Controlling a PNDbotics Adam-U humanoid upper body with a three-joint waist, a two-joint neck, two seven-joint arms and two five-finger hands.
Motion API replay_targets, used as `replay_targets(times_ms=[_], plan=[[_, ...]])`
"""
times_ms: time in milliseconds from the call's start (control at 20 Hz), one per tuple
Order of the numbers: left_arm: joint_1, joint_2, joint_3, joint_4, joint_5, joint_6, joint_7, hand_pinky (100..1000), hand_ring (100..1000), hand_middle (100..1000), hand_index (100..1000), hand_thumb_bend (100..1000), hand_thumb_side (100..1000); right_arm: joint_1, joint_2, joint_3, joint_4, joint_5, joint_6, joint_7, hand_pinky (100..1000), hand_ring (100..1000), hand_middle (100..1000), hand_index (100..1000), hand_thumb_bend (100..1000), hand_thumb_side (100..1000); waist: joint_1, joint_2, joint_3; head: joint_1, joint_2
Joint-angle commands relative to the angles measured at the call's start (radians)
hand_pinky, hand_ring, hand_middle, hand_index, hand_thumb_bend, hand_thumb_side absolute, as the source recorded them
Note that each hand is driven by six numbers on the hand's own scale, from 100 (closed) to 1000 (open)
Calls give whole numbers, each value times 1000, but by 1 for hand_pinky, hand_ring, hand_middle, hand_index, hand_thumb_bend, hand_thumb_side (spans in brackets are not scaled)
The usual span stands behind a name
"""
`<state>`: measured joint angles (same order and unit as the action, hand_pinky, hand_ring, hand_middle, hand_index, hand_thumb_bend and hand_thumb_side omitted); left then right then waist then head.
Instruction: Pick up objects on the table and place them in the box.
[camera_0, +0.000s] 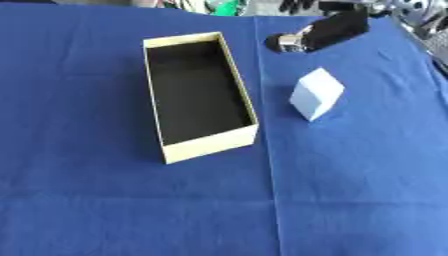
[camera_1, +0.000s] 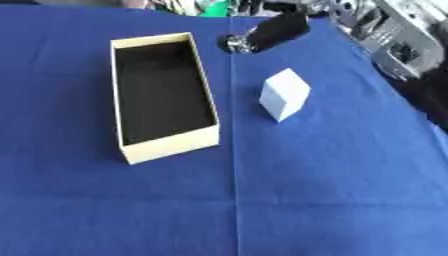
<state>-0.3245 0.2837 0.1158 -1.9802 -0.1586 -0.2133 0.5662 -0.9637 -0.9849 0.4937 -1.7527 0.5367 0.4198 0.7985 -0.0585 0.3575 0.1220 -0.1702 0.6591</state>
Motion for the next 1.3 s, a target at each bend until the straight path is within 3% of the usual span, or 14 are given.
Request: replay_targets(times_ms=[50,450,850,950,1100,1300], plan=[[-6,28,7,-20,-2,-1,3,540,682,612,725,100,707,11,-64,-15,-43,-35,142,108,773,918,856,974,368,939,-5,-37,-1,1,13],[-5,21,5,-20,1,-2,1,540,682,612,725,100,708,97,-122,-28,-113,-57,219,76,770,916,862,976,408,969,10,-25,1,-3,7],[-6,20,4,-20,3,-2,-2,539,682,612,724,100,708,160,-148,-27,-104,39,286,-24,750,916,866,989,506,1000,8,-25,2,2,1],[-7,19,3,-20,3,-2,-3,539,682,612,725,100,719,174,-151,-20,-102,54,295,-36,748,919,863,957,501,1000,7,-25,3,2,-1],[-8,19,3,-20,3,-2,-3,539,682,612,724,100,708,192,-151,-13,-85,64,301,-41,750,925,868,918,563,1000,5,-25,4,3,-2],[-10,19,2,-20,4,-3,-3,539,682,612,724,100,708,203,-145,-9,-51,79,301,-49,749,927,872,916,592,1000,5,-23,5,4,-3]])
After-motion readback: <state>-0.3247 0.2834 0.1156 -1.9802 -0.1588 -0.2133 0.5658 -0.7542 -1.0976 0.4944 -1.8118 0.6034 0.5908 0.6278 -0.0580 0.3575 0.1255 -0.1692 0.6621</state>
